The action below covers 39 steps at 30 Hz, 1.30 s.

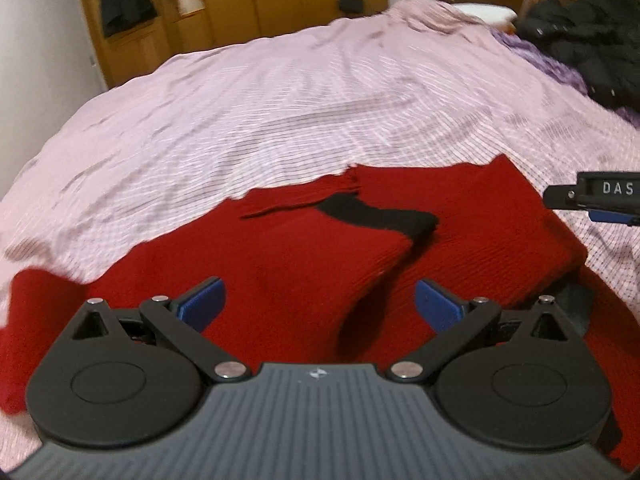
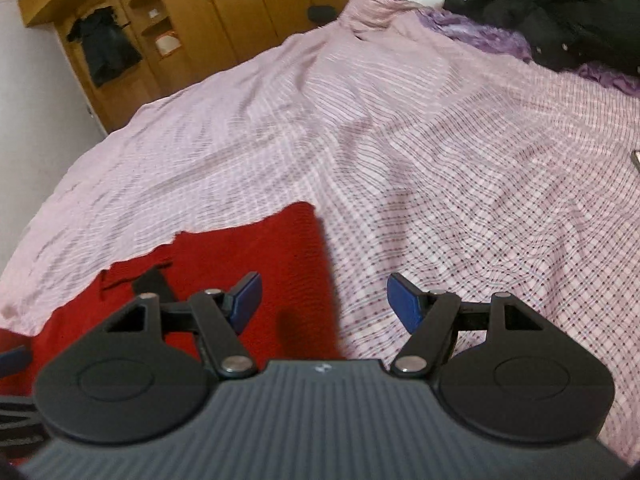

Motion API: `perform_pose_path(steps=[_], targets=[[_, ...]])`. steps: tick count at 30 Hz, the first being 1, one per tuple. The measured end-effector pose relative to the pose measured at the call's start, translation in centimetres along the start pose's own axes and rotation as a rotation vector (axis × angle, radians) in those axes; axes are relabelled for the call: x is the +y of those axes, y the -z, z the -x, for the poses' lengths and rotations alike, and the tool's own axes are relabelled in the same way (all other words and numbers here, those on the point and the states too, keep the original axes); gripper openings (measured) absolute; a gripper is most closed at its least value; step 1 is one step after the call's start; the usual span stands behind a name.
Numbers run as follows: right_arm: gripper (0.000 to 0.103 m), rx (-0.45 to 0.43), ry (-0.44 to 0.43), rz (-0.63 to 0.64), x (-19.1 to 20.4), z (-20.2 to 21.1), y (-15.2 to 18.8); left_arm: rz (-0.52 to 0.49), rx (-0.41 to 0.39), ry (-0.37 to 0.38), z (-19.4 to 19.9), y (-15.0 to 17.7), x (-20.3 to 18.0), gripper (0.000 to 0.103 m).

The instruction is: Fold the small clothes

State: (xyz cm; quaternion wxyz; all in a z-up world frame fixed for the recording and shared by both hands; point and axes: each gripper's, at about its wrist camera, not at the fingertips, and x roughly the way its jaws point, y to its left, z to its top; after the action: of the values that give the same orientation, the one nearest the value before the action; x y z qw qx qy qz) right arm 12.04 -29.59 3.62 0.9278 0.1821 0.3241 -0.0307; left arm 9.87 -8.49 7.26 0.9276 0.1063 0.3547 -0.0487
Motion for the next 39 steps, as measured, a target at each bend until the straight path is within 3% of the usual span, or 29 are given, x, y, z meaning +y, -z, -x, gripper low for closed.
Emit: perform_pose_path(steps=[5, 12, 13, 14, 15, 19, 22, 31, 36, 38, 39], targets=[[0.071, 0.023, -0.023, 0.014, -0.1, -1.9, 0.6, -0.038, 0.029, -0.031, -4.0, -0.8, -1.8, 0.103], [0.073, -0.024, -0.046, 0.03, 0.1, -3.0, 1.2, -0.085, -0.002, -0.054, -7.3, -1.5, -3.0, 0.103], [0.073, -0.026, -0.047, 0.03, 0.1, -3.2, 1.3, -0.092, -0.009, -0.058, -7.6, -1.6, -3.1, 0.099], [0.073, -0.029, -0.049, 0.032, 0.1, -3.2, 1.5, -0.096, -0.017, -0.06, -7.9, -1.8, -3.2, 0.095], [0.073, -0.034, -0.05, 0.036, 0.1, -3.3, 1.6, -0.096, -0.025, -0.053, -8.0, -1.8, -3.2, 0.085], [0.073, -0.046, -0.056, 0.039, 0.0, -3.4, 1.8, -0.054, -0.044, 0.034, -7.8, -2.0, -2.5, 0.034], [0.073, -0.046, -0.069, 0.025, -0.3, -3.4, 1.8, -0.002, -0.071, 0.048, -6.9, -2.1, -1.3, 0.022], [0.073, -0.055, -0.069, 0.026, -0.3, -3.4, 2.0, 0.182, -0.111, -0.06, -2.2, -0.1, 5.0, 0.022], [0.073, -0.057, -0.066, 0.028, -0.2, -3.4, 2.1, 0.234, -0.066, -0.142, -0.5, 2.7, 7.8, 0.022], [0.073, -0.058, -0.063, 0.032, -0.2, -3.4, 2.1, 0.254, -0.029, -0.148, -0.3, 3.8, 8.7, 0.023], [0.073, -0.058, -0.062, 0.034, -0.2, -3.4, 2.1, 0.27, -0.004, -0.139, -0.3, 4.4, 9.3, 0.028]])
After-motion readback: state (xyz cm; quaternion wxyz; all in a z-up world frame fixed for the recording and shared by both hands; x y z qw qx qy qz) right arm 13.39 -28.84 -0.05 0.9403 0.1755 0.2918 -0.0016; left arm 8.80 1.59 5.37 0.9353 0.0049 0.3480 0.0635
